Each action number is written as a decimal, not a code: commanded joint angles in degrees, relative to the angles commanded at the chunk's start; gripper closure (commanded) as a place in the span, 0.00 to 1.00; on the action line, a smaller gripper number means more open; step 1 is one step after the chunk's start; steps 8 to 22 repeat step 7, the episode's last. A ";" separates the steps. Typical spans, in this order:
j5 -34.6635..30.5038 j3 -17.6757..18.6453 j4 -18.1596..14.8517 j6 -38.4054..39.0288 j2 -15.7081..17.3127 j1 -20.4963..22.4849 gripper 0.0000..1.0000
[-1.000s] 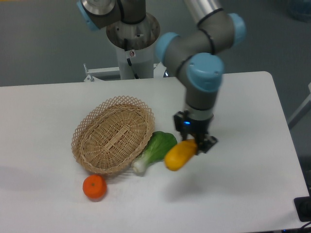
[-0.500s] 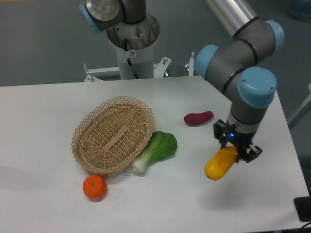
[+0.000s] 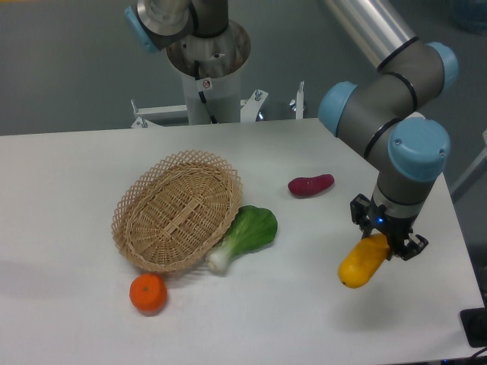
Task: Pick up the mango from the basket
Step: 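Carry the held mango away from the basket, past the bok choy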
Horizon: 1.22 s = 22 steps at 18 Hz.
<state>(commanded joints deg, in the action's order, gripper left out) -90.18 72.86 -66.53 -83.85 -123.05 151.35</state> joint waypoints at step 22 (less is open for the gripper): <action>-0.09 0.17 0.00 0.17 0.00 -0.09 0.61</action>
